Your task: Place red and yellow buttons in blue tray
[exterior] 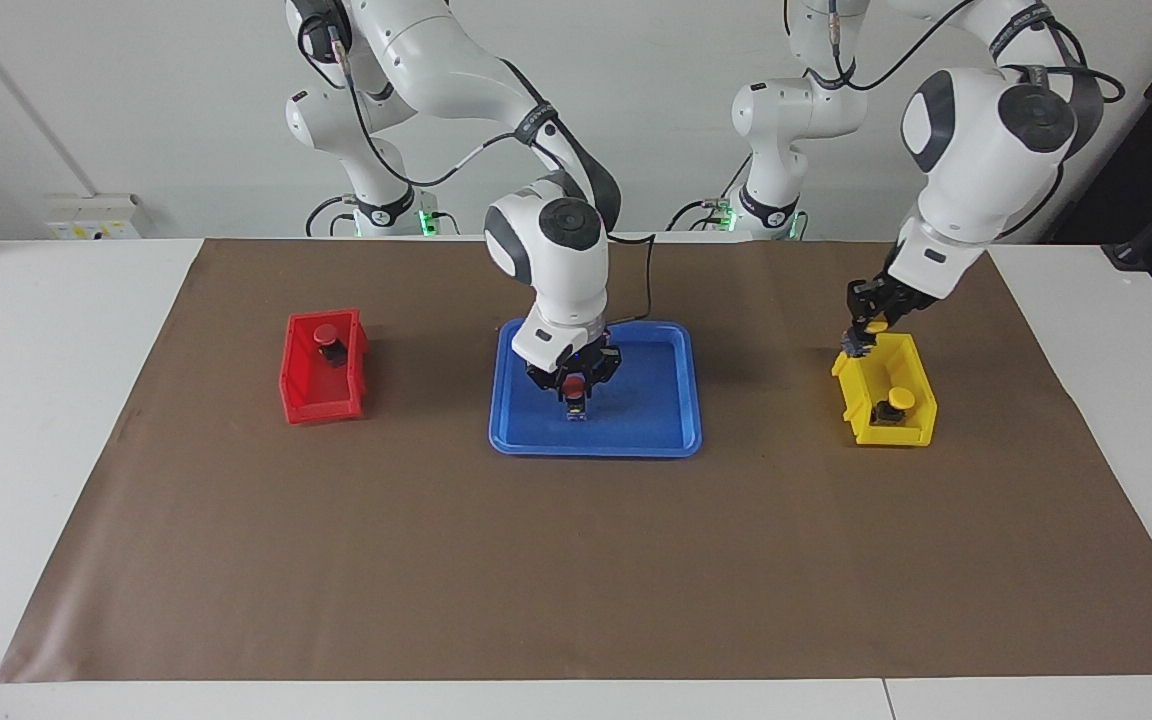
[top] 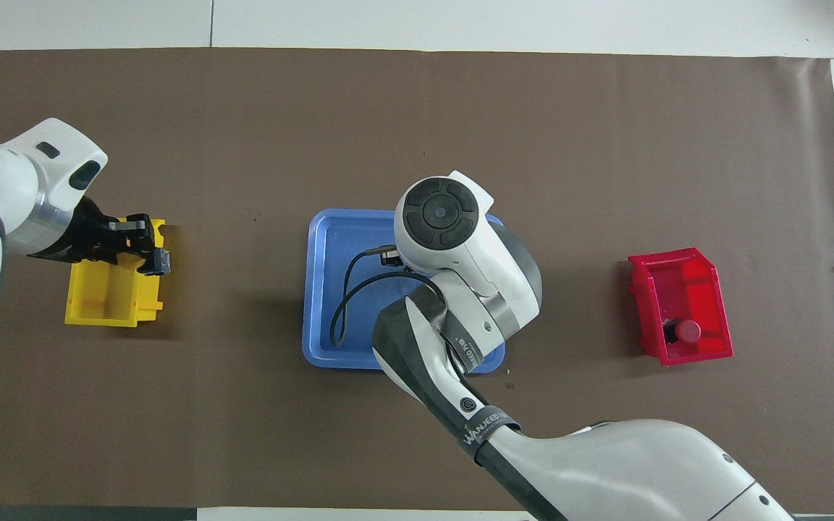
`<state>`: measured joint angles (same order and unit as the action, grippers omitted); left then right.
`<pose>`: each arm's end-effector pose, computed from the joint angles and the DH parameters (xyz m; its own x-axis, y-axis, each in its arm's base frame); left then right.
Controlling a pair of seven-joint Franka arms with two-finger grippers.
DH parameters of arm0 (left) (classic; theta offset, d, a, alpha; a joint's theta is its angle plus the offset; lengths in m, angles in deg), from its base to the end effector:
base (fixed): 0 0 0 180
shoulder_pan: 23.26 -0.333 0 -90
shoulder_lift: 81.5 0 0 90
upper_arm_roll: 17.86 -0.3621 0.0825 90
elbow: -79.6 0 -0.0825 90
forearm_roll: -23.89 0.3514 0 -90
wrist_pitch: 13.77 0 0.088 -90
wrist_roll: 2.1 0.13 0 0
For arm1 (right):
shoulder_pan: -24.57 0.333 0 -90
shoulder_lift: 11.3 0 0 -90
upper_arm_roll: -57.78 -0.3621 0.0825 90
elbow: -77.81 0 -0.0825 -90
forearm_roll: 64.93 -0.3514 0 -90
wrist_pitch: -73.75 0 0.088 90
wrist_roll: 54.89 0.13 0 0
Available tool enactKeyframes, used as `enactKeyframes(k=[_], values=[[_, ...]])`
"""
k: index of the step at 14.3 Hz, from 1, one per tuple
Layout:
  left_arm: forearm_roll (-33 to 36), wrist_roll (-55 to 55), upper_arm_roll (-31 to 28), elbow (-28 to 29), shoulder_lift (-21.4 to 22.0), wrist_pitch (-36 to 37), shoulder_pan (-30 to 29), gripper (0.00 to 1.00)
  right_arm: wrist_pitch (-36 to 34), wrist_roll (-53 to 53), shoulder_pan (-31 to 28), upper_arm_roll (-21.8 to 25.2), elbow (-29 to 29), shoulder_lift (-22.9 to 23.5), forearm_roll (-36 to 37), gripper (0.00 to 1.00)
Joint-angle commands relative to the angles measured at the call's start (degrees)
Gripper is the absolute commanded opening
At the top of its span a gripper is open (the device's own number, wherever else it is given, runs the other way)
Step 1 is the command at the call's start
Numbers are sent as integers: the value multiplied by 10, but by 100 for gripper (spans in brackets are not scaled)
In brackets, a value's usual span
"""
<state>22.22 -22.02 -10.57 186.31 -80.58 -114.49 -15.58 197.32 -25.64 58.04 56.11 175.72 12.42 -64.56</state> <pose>0.4951 -0.1362 0.5428 0.9914 0.0929 -0.0921 0.0928 -0.9957 -0.0057 0.5380 0.3754 0.3904 0.9943 0.1031 0.0267 0.1037 -0.9944 -0.0221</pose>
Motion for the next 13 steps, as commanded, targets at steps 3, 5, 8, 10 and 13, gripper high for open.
enactKeyframes(k=[3, 5, 8, 10, 13], values=[[-9, -99, -8, -52, -50, -13, 70, 1, 15, 9, -1, 3, 4, -10, 9, 100], [-9, -135, -8, -56, -64, -27, 96, 1, -28, 5, -18, 10, -29, -26, 9, 100], [-6, -188, -8, -107, -114, -31, 147, 1, -63, -12, -95, 7, -12, -88, 8, 100], [-4, -210, -9, -115, -132, -32, 175, 1, -69, -66, -138, 8, 54, -137, 7, 100], [2, -225, -9, -139, -179, -53, 207, 1, -64, -110, -197, 8, 149, -204, 7, 100]])
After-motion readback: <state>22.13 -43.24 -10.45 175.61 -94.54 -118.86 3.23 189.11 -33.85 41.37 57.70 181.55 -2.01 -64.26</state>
